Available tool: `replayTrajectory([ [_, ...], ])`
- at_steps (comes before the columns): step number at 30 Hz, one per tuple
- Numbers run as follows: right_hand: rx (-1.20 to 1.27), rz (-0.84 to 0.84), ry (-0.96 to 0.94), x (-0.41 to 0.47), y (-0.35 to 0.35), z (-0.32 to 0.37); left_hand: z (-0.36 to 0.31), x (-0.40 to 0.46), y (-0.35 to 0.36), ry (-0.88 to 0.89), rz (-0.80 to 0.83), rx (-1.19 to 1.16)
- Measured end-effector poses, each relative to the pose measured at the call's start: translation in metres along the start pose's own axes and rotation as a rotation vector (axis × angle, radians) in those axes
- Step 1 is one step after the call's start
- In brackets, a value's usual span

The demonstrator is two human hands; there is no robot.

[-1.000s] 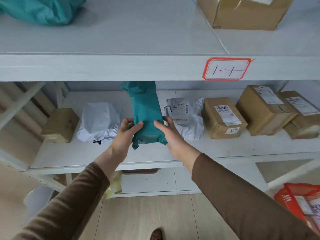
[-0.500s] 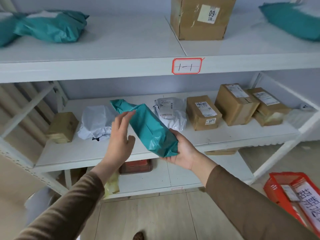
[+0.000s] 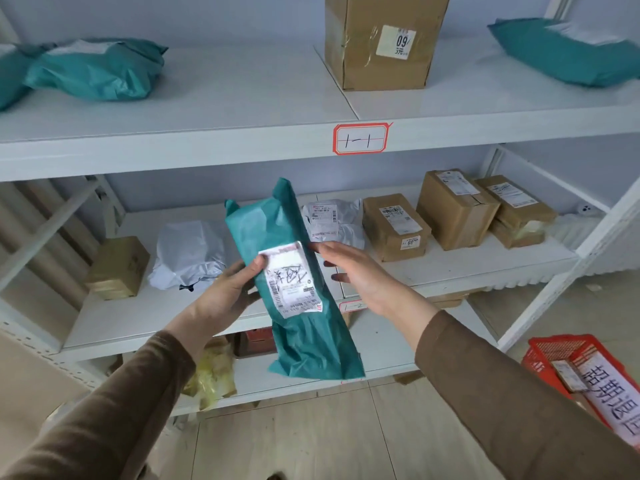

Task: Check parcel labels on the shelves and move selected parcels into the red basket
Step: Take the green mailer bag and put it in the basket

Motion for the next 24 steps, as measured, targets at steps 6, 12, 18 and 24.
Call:
replayTrajectory([
  [6, 0.136, 0.037, -0.131, -0.004, 0.013, 0.007, 0.020, 0.002, 0.004, -0.105, 0.089, -0.158],
  [12, 0.135, -0.053, -0.154, -0.003, 0.009, 0.004, 0.016, 0.002, 0.020, -0.120, 0.083, -0.151],
  [18, 0.189, -0.037, 0.011, -0.003, 0.004, -0.018, 0.011, 0.005, 0.038, -0.090, -0.067, -0.020],
  [24, 0.231, 0.000, 0.001, 0.000, -0.010, -0.031, 0.013, 0.007, 0.035, -0.051, -0.225, 0.057],
])
Point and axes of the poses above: each hand's wrist, its own x-axis towards the middle knuckle, its own y-axis out of the palm, z = x × y, the point moved 4 cm from there along x, towards the middle knuckle, and after that the axes turned 10 degrees about -y, right-handed, at the moved point
